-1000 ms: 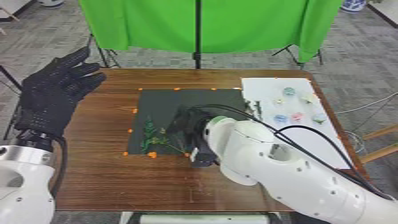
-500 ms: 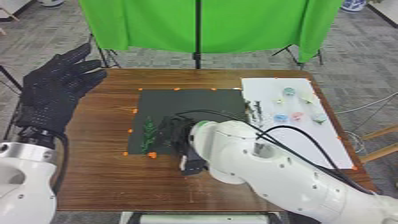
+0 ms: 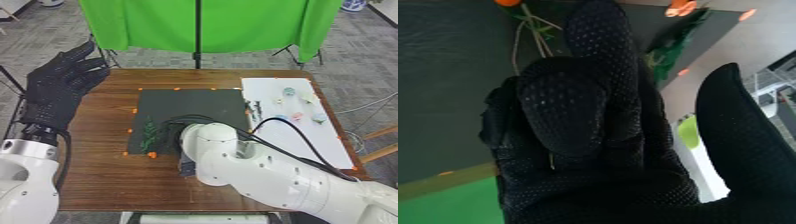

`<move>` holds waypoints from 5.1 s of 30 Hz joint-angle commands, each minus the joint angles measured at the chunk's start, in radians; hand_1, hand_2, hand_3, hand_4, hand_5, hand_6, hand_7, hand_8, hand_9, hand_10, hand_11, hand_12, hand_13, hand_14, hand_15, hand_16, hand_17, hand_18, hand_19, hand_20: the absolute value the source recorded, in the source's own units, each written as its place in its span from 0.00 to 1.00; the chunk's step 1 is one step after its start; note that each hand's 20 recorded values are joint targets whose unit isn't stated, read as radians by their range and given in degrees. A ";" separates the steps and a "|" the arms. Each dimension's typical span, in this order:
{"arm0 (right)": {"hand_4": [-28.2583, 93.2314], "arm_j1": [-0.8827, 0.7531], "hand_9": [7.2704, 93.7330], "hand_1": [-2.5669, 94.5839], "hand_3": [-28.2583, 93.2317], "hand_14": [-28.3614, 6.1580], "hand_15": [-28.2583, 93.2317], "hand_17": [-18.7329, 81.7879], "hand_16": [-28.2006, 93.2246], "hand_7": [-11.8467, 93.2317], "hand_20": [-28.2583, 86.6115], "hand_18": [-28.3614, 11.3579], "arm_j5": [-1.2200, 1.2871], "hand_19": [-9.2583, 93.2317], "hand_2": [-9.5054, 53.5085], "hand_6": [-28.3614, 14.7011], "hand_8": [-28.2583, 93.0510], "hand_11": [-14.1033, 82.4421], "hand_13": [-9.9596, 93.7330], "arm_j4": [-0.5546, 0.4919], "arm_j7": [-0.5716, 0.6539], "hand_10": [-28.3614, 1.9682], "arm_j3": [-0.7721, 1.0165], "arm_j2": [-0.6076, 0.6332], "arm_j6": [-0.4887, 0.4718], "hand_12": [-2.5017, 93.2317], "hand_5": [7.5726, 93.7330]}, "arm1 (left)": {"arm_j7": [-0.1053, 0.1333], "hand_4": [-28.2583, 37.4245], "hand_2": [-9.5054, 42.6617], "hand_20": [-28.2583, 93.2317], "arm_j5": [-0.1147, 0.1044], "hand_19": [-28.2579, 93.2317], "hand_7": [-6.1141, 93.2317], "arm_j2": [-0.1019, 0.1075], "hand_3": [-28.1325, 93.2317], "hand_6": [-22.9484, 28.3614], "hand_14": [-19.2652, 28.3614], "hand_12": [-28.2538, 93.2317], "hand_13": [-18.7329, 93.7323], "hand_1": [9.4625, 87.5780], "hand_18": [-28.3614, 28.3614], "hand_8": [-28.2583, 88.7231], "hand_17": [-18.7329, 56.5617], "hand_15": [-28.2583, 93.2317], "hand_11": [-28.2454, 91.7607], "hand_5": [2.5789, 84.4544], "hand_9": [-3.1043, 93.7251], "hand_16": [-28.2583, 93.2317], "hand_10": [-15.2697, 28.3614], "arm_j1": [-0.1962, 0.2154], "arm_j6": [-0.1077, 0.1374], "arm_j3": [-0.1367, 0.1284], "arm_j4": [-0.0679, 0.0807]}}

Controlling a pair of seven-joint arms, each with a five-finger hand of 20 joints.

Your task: Arrange flowers

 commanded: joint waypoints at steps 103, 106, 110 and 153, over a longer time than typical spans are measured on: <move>0.00 0.103 0.97 0.59 0.85 0.72 0.74 0.72 0.40 0.41 0.39 0.26 -0.459 1.00 0.00 0.60 0.36 0.45 0.94 0.228 0.221 0.64 -0.135 0.345 0.531 0.33 0.84 | -0.005 0.00 0.38 0.30 0.005 0.71 0.19 -0.083 0.86 0.66 0.97 0.32 0.37 0.15 0.91 0.17 0.12 0.67 0.49 0.43 0.35 0.15 0.82 0.111 0.013 -0.012 -0.022; 0.00 0.118 0.97 0.59 0.86 0.71 0.75 0.72 0.40 0.41 0.41 0.25 -0.476 1.00 0.00 0.58 0.37 0.47 0.94 0.218 0.219 0.63 -0.129 0.348 0.550 0.32 0.85 | 0.000 0.00 0.38 0.30 0.003 0.71 0.19 -0.084 0.86 0.66 0.97 0.32 0.37 0.16 0.91 0.17 0.12 0.67 0.49 0.43 0.35 0.15 0.83 0.118 0.018 -0.014 -0.025; 0.00 0.127 0.97 0.59 0.87 0.71 0.75 0.72 0.40 0.40 0.43 0.25 -0.493 1.00 0.00 0.57 0.37 0.48 0.95 0.195 0.220 0.63 -0.119 0.355 0.577 0.32 0.86 | -0.002 0.00 0.38 0.30 0.005 0.71 0.19 -0.085 0.86 0.66 0.97 0.32 0.37 0.16 0.91 0.17 0.12 0.67 0.49 0.43 0.35 0.15 0.83 0.121 0.018 -0.018 -0.027; 0.02 -0.030 0.99 0.59 0.87 0.69 0.76 0.73 0.40 0.36 0.49 0.20 -0.489 1.00 0.00 0.55 0.40 0.49 0.96 -0.057 0.164 0.62 -0.196 0.240 0.406 0.31 0.89 | -0.019 0.01 0.38 0.30 0.012 0.71 0.19 -0.085 0.86 0.67 0.97 0.32 0.37 0.16 0.91 0.17 0.12 0.67 0.49 0.43 0.35 0.15 0.82 0.117 0.012 -0.028 -0.028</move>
